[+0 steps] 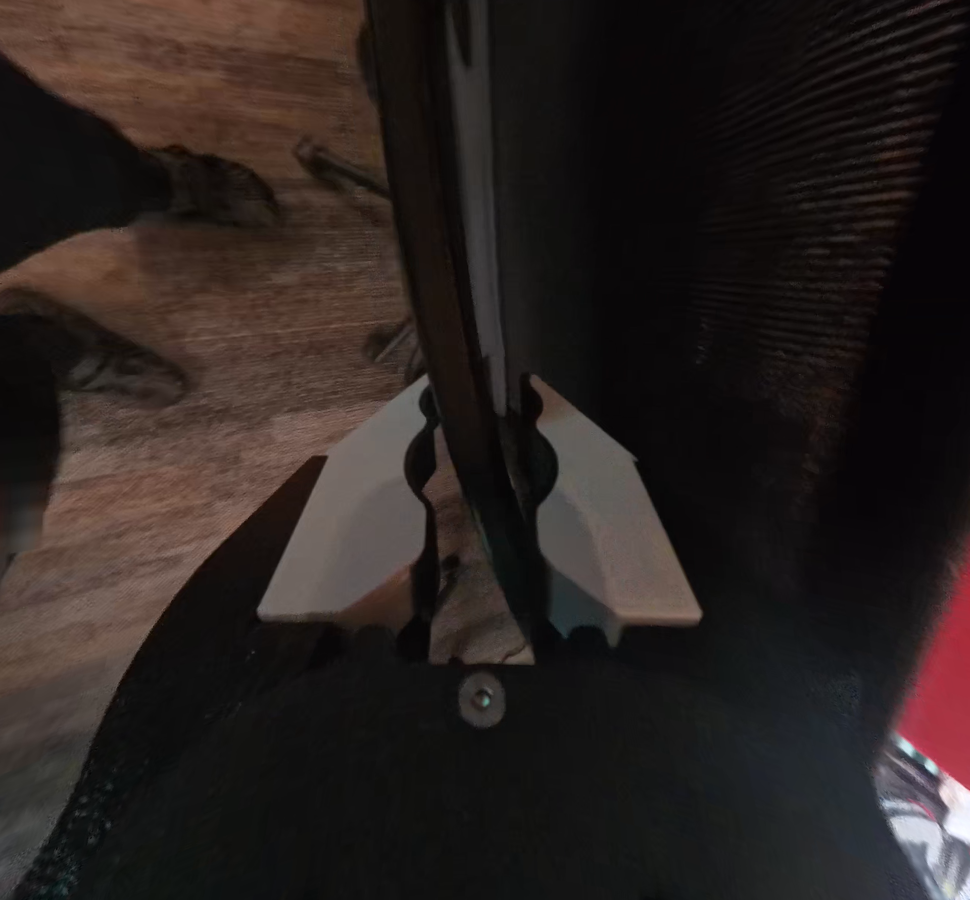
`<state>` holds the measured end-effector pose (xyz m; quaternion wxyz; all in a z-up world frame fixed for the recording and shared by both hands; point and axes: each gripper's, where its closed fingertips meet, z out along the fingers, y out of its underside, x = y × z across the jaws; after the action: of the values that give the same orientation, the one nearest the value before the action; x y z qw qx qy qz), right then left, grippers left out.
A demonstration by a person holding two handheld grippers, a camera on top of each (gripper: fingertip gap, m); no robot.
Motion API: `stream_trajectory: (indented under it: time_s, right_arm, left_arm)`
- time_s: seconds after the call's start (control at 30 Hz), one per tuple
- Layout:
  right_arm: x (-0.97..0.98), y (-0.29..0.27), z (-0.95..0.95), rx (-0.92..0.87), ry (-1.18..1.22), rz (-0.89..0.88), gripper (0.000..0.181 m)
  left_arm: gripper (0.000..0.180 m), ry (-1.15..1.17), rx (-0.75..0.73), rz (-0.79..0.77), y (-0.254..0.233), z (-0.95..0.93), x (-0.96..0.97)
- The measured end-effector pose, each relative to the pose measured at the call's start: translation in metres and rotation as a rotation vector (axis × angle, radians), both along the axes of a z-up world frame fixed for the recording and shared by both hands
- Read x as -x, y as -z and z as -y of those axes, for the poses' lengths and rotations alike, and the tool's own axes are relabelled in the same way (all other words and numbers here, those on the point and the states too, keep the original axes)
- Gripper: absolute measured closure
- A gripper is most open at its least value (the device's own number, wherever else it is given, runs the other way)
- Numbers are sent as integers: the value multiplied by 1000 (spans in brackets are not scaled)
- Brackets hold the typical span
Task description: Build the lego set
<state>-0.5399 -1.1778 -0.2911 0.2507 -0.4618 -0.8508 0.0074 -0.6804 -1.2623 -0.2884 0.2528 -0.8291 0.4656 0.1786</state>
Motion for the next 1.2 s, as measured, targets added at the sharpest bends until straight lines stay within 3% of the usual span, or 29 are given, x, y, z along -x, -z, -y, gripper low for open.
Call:
stream_trajectory:
  time_s: [0.07,0.17,0.2,0.33,0.43,0.6,0.8,0.9,1.07,1.2]
  right_arm:
    - [-2,-24,6,-13,2,-154,150]
    - [-24,-68,35,175,10,-391,157]
    - [-34,-87,40,240,33,-474,154]
    - [-69,-193,22,496,190,-863,149]
    - [-88,-260,-46,486,343,-1085,144]
    - [-103,-334,-190,337,545,-1267,135]
    - [-102,-383,-364,243,740,-1237,134]
    - [-104,-388,-470,226,868,-1191,132]
    - [-125,-333,-645,203,1081,-1013,123]
    - [-127,-271,-728,309,1145,-894,109]
  left_arm:
    - [137,-12,-138,44,-26,5,-12]
    - [139,-86,-307,176,-81,26,-36]
    - [144,-132,-357,264,-105,31,-47]
    - [136,-358,-597,754,-225,14,-66]
    - [128,-418,-745,1036,-300,-23,-41]
    - [127,-430,-767,1176,-335,-126,13]
    - [122,-506,-691,1353,-349,-275,49]
    - [122,-541,-696,1370,-357,-338,59]
    - [122,-628,-673,1358,-344,-428,71]
    - [120,-759,-592,1286,-305,-503,92]
